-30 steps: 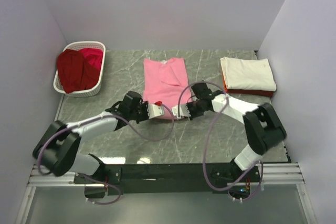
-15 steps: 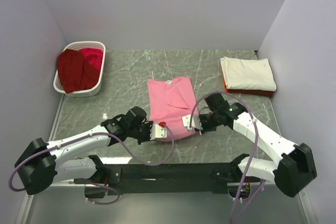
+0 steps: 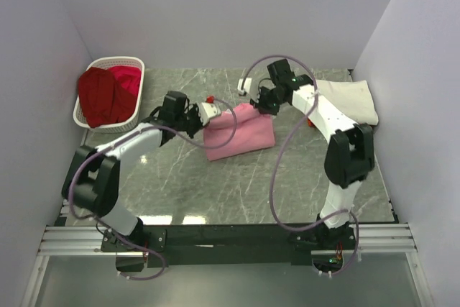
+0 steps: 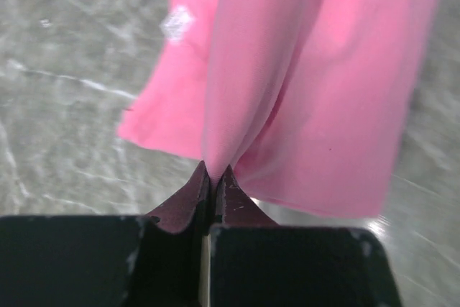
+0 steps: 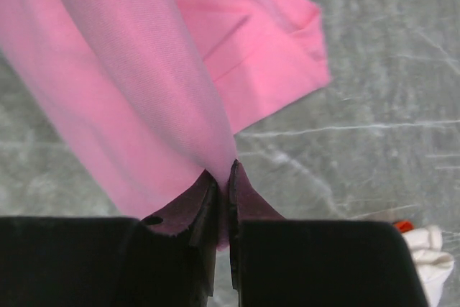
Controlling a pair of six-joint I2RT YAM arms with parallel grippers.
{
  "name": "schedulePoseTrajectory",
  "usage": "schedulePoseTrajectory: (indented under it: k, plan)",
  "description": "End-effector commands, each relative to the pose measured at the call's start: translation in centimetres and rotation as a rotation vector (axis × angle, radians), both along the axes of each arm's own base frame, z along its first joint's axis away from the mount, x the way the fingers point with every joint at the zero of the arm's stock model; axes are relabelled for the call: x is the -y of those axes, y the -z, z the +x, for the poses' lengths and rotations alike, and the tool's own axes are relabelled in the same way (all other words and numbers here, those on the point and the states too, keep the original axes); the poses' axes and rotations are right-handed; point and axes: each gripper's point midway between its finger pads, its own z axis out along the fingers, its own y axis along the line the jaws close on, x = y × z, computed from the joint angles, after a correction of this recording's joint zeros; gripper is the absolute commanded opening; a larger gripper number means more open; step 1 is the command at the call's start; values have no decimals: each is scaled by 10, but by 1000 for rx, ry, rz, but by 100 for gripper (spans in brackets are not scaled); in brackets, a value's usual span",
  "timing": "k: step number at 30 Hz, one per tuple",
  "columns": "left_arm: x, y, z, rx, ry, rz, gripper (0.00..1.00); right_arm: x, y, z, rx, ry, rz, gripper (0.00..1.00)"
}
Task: Fold and stack the t-shirts
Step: Fold the tshirt, then neatly place the folded tshirt to the corner
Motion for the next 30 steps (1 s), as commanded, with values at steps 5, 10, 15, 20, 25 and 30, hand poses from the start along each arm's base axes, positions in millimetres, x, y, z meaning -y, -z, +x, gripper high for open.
schedulePoseTrajectory:
  k: [5, 10, 15, 20, 25, 30]
  plan:
    - [-10, 6, 91, 1, -112, -90, 1, -9, 8, 86, 38, 165, 6, 0]
    - [-14, 27, 116, -45, -161, -78, 1, -9, 28, 117, 71, 227, -8, 0]
    - [-19, 26, 134, -97, -278, -113, 59, -3, 28, 147, 145, 440, 26, 59]
    - [-59, -45, 169, -83, -678, -315, 97, 18, -4, 156, 162, 698, 174, 83]
    - [-62, -99, 132, -189, -719, -465, 97, 12, 7, 106, -206, 700, 385, 84]
    - [-36, -92, 65, -399, -585, -575, 93, 2, 37, 65, -515, 760, 459, 85]
